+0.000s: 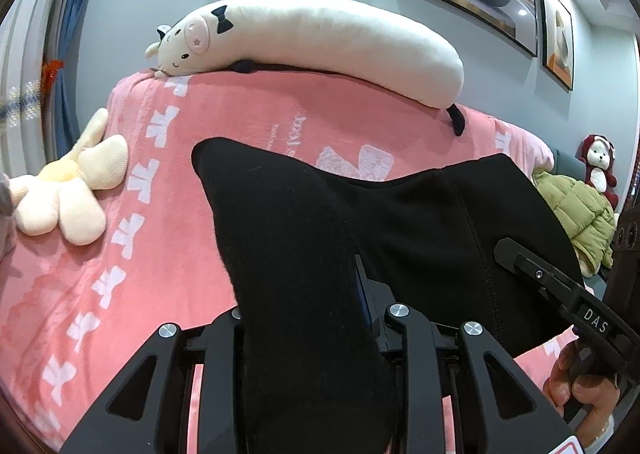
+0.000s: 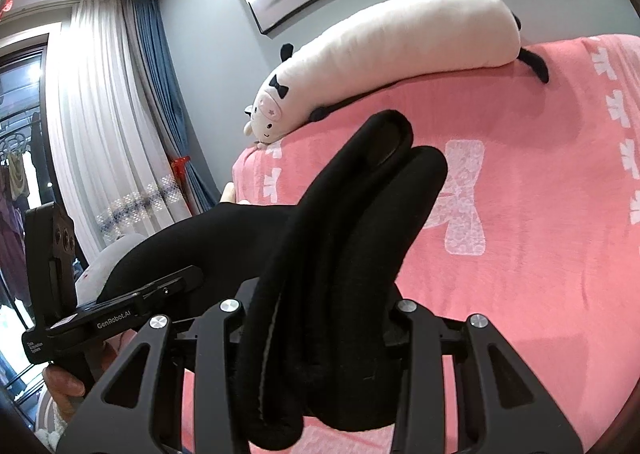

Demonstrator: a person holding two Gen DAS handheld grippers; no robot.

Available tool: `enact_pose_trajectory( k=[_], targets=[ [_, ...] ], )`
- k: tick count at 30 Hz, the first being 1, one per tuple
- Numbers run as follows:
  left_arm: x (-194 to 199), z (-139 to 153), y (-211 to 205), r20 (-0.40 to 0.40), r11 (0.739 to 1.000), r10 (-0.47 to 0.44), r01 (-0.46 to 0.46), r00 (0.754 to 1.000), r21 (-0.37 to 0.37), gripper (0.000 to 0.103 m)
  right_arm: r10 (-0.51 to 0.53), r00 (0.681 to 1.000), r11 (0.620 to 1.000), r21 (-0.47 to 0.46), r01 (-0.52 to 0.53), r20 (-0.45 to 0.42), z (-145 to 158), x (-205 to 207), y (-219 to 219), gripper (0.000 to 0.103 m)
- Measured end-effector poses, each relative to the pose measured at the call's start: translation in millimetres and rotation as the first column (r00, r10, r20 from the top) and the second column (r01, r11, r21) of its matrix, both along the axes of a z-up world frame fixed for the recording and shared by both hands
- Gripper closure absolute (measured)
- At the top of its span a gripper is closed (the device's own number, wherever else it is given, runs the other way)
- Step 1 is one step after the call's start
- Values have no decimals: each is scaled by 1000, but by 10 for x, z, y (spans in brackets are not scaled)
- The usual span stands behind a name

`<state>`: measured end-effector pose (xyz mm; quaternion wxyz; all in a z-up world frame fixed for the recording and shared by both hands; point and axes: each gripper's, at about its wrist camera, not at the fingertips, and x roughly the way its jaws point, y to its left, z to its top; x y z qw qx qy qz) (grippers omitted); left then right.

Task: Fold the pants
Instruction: 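Lift the folded pants with both grippers and hold them up, then lower the pants onto the blanket and open both grippers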

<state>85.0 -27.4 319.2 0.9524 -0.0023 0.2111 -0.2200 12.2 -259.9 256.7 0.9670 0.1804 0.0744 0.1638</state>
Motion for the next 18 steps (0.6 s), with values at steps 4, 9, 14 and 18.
enact_pose_trajectory(
  k=[4,9,14,18],
  targets=[
    [541,-222,-21,-13,1000,6,-7,1000,-20,74,6,1000,999,41,-5,-30,-218,529,-129,66],
    [1399,-1014,-96,-99,999,33,-34,995,-7,52,-47,981,996,63,59,-188,-1062,1476,-387,36],
    [1843,-2212,3,-222,920,327,-257,918,295,40,-282,870,959,-92,268,-403,-2022,1661,-663,48],
    [1710,-2278,242,-286,943,307,-251,908,217,40,-191,912,981,-89,170,-363,-1977,1451,-603,71]
  ],
)
